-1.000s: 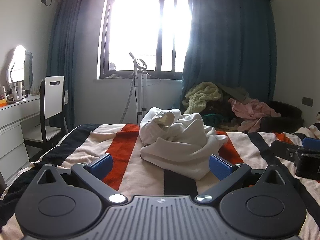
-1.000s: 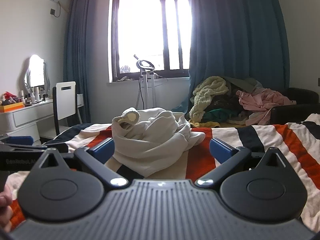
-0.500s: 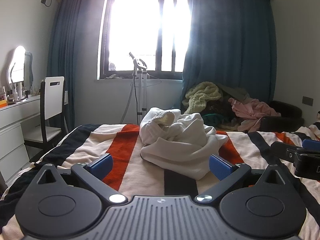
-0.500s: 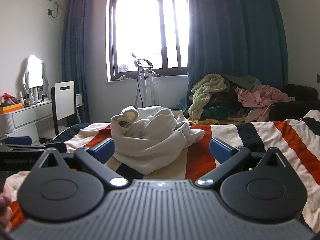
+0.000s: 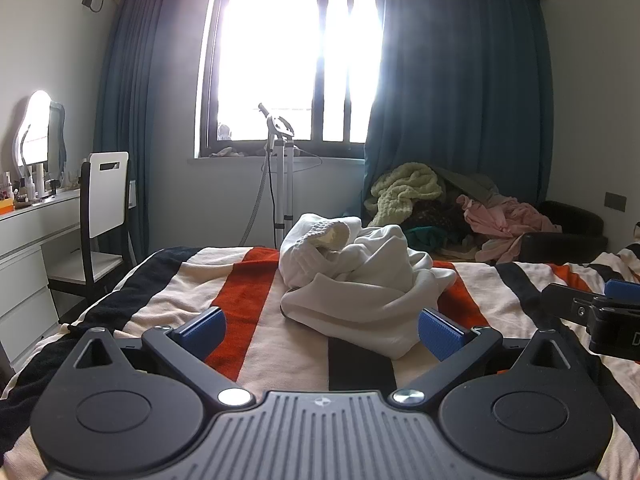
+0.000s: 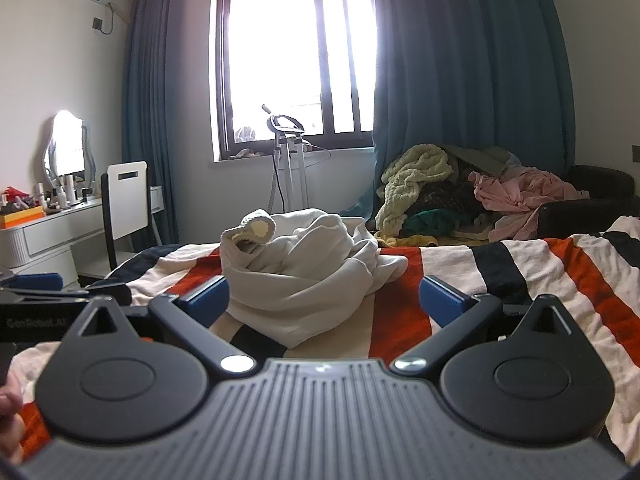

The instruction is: Fold clothes

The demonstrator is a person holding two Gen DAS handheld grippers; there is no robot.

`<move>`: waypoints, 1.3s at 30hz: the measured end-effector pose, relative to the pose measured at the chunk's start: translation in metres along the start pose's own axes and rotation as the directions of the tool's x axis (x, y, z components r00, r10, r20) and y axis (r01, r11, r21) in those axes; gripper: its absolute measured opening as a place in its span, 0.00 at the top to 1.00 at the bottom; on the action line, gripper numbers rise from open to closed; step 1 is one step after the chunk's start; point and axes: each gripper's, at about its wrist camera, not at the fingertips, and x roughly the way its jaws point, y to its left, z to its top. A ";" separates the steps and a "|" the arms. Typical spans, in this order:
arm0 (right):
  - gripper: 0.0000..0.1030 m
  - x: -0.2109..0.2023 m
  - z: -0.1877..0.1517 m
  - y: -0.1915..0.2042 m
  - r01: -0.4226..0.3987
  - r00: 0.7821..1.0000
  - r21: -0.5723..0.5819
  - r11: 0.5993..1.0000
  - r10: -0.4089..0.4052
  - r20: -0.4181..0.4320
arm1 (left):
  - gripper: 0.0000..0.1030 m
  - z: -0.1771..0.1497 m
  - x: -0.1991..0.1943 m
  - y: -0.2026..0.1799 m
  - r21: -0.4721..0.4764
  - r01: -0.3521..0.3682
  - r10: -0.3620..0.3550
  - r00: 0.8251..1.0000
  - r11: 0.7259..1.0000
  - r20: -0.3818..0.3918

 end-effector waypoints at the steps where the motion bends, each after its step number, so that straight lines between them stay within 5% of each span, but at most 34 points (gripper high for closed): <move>1: 0.00 0.000 0.000 0.000 0.000 1.000 0.000 1.000 0.000 0.000 | 0.00 0.000 0.000 0.000 0.001 -0.001 0.001 1.000 1.000 0.001; 30: 0.00 -0.005 0.007 -0.004 0.046 0.998 0.016 0.999 -0.047 0.038 | 0.00 -0.007 0.012 -0.001 0.034 -0.054 0.054 0.999 0.998 0.007; 39: 0.00 -0.010 0.053 -0.037 0.091 0.985 0.076 0.993 -0.101 0.142 | 0.00 0.018 0.094 -0.004 0.152 -0.079 0.083 0.996 0.985 -0.021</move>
